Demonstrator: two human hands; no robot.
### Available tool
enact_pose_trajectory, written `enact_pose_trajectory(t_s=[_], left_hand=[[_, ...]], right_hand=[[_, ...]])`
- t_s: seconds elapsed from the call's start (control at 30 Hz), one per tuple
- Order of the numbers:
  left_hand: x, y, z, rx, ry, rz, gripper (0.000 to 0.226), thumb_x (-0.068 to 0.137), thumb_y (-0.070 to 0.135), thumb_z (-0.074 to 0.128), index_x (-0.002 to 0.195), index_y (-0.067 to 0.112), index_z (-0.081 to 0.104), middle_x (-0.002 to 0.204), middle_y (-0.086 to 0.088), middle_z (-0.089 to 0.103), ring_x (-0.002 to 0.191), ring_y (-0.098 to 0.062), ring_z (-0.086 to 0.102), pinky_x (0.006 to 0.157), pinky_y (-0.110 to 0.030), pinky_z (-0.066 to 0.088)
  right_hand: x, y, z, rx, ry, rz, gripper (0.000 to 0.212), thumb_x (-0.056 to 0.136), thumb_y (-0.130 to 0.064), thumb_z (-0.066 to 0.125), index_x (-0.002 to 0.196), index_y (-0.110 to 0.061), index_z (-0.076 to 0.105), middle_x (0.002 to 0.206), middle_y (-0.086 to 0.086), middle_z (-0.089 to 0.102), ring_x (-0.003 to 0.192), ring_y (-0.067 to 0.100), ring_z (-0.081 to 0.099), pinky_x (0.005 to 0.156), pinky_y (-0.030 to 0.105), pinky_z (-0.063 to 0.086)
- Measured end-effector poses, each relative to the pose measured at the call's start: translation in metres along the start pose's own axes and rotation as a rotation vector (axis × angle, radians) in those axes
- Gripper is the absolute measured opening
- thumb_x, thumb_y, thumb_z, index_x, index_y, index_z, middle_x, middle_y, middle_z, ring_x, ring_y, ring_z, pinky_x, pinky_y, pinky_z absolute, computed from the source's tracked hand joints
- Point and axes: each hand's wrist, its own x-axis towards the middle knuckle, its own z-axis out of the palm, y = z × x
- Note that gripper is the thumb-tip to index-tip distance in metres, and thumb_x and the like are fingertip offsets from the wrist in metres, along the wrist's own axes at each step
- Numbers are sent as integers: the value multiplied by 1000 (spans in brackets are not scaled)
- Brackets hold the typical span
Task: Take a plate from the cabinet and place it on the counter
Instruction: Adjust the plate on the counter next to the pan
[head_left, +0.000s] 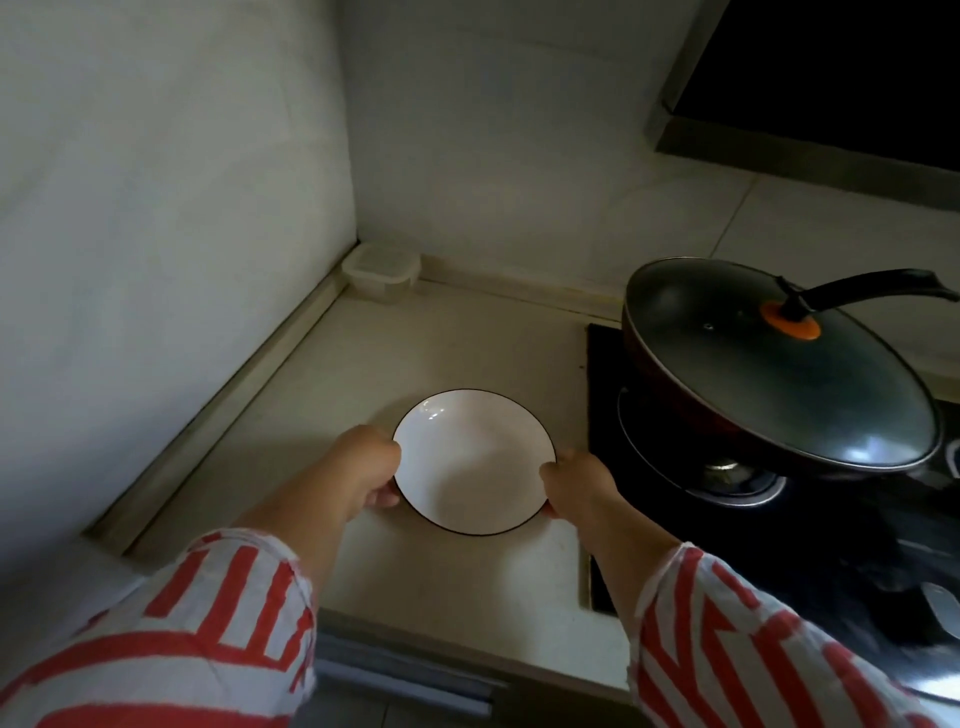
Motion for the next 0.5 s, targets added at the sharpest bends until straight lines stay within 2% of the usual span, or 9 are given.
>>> enact_pose_trajectory(t_s=[0.03, 0.1, 0.2, 0.27, 0.37, 0.5], left_hand=[[2, 2, 1, 5, 2, 2, 24, 83, 1, 37, 91, 5, 59, 90, -16, 60, 67, -27, 55, 51, -30, 50], [5, 5, 1, 8, 14, 16, 23, 82, -1, 36, 82, 10, 57, 87, -12, 60, 74, -27, 56, 52, -31, 50], [13, 12, 0, -16, 23, 47, 27, 81, -1, 36, 82, 16, 57, 87, -8, 60, 77, -25, 58, 52, -30, 50], [19, 18, -1, -37, 34, 64, 28, 80, 0, 36, 86, 16, 59, 85, -7, 60, 72, -24, 56, 52, -29, 48], [28, 26, -1, -65, 57, 70, 26, 81, 1, 37, 85, 17, 58, 81, -4, 59, 67, -21, 55, 53, -28, 48], [40, 27, -2, -56, 56, 76, 30, 82, 2, 38, 99, 15, 60, 91, -8, 61, 73, -23, 55, 53, -28, 47]], right_hand=[[5, 0, 0, 107, -11, 46, 29, 89, -7, 53, 117, -4, 57, 121, 17, 59, 112, 31, 57, 90, 34, 52], [10, -3, 3, 133, 23, 13, 33, 83, 0, 46, 112, -7, 59, 106, 16, 66, 97, 33, 65, 86, 41, 57], [23, -6, 3, 193, 53, -3, 29, 78, 0, 41, 95, -16, 58, 87, 9, 66, 86, 32, 67, 80, 47, 59], [29, -13, 3, 226, 34, -24, 28, 80, 1, 41, 91, -22, 55, 82, 3, 63, 83, 27, 65, 74, 43, 61], [40, -21, 5, 239, 14, -41, 31, 82, 3, 40, 93, -21, 55, 78, -2, 61, 72, 17, 60, 52, 25, 52], [48, -28, 7, 249, 29, -81, 32, 77, 3, 39, 79, -24, 56, 72, -2, 60, 65, 16, 59, 49, 21, 51]])
